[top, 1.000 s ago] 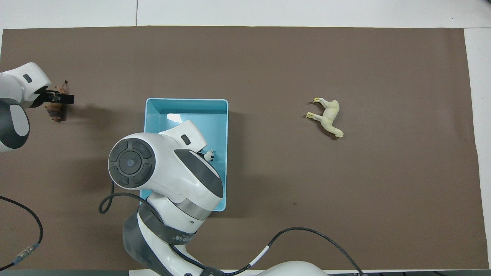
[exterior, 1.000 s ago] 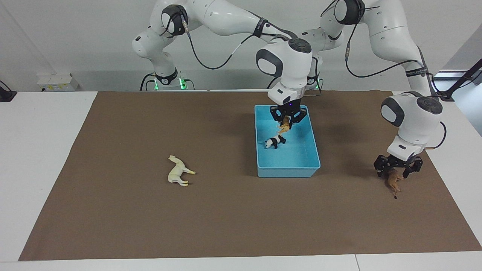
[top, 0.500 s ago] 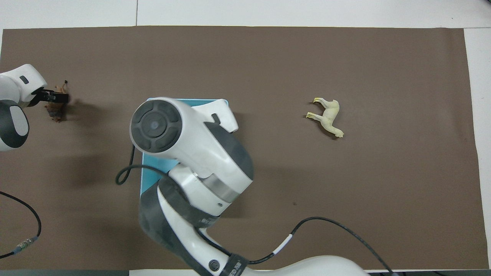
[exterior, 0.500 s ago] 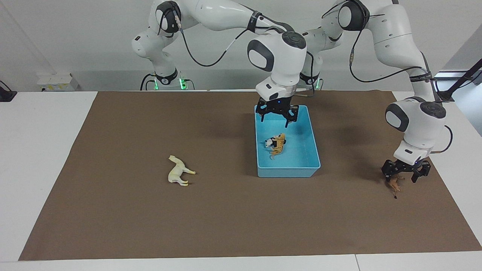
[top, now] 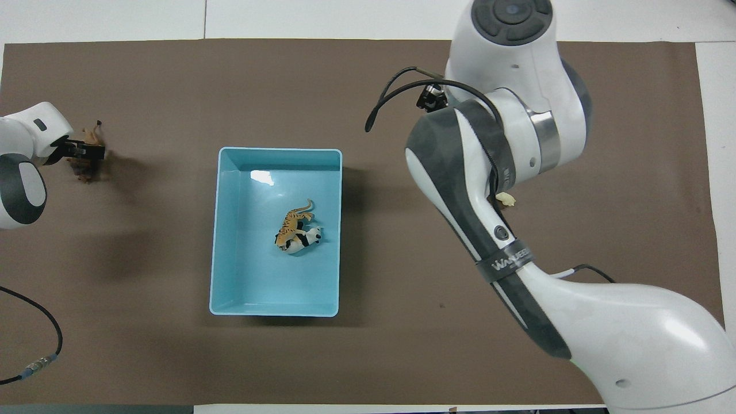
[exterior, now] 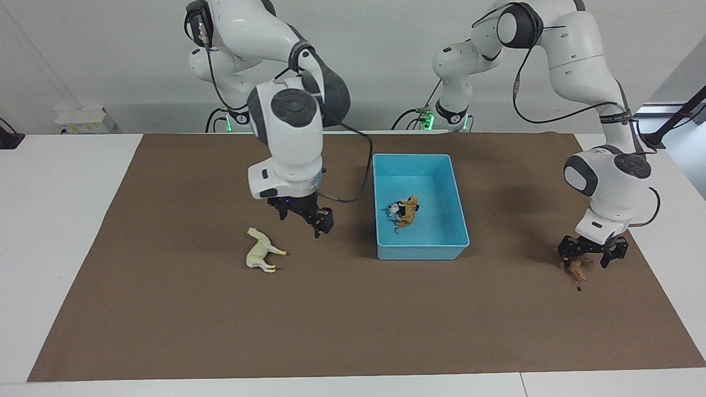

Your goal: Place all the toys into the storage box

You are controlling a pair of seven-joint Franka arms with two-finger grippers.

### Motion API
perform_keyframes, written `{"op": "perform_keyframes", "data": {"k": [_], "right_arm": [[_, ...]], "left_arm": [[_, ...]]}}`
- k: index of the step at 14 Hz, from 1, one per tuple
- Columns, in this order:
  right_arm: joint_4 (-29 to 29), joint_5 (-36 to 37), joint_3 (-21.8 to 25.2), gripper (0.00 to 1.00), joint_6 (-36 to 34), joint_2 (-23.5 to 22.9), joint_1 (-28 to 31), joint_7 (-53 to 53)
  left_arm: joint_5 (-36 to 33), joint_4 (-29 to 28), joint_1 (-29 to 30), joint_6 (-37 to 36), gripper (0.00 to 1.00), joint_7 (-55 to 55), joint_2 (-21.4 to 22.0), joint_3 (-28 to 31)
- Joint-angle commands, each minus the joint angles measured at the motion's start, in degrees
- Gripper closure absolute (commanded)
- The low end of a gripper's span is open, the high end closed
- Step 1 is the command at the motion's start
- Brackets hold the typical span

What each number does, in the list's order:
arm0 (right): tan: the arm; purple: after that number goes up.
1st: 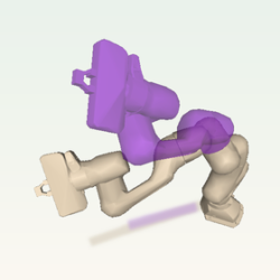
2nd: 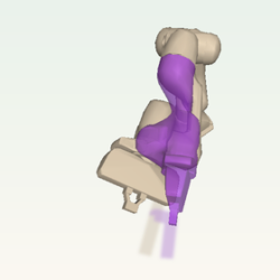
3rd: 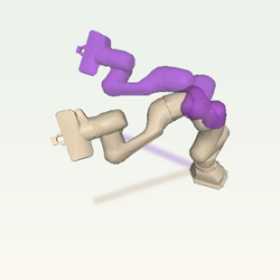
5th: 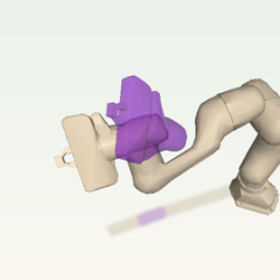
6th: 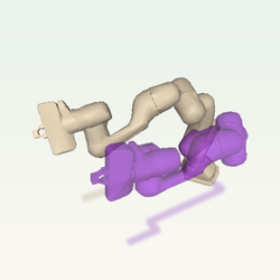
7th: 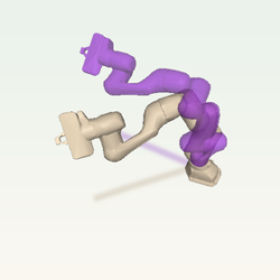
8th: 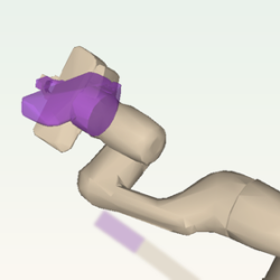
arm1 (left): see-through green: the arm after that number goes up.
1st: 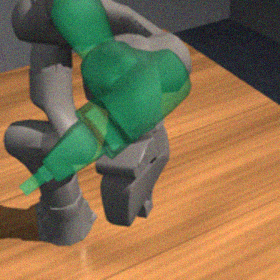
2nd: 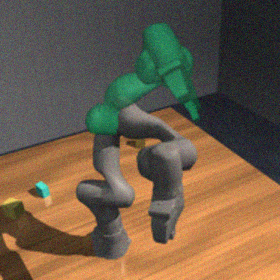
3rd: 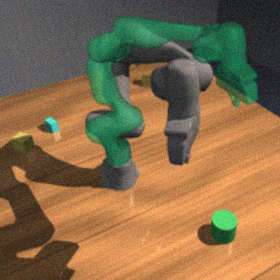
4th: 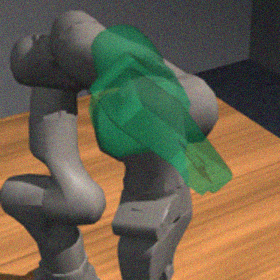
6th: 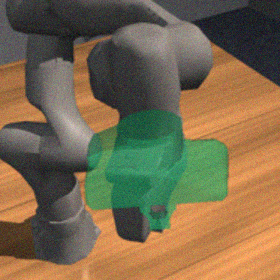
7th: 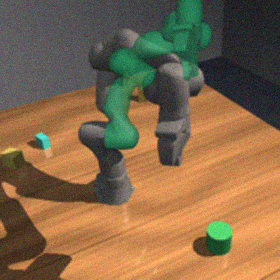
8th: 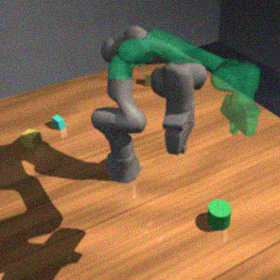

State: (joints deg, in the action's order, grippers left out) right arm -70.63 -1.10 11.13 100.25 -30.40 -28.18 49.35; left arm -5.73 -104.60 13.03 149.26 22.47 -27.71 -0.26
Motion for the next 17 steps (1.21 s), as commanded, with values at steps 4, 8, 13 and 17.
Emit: {"op": "perform_keyframes", "data": {"k": [4, 8, 13, 17], "right_arm": [[-27.8, 0.2, -0.7, 0.00, 22.6, 7.4, 4.9, -6.0], [-32.2, 0.1, -0.7, 0.00, 26.8, 7.3, 5.4, -8.1], [-35.2, 0.0, -0.7, 0.00, 32.9, 5.4, 5.4, -9.3], [-36.4, 0.0, -0.7, 0.00, 35.1, 5.3, 6.1, -8.9]], "left_arm": [[-1.2, -2.0, 1.5, 3.9, 0.00, 0.5, -0.1, -0.5], [-1.3, -2.4, 1.5, 4.1, 0.00, 0.5, -0.2, -0.5], [-1.2, -2.6, 1.1, 4.0, 0.67, 0.3, -0.2, -0.5], [-1.2, -2.5, 0.7, 3.0, 1.00, 0.2, -0.1, -0.5]]}}
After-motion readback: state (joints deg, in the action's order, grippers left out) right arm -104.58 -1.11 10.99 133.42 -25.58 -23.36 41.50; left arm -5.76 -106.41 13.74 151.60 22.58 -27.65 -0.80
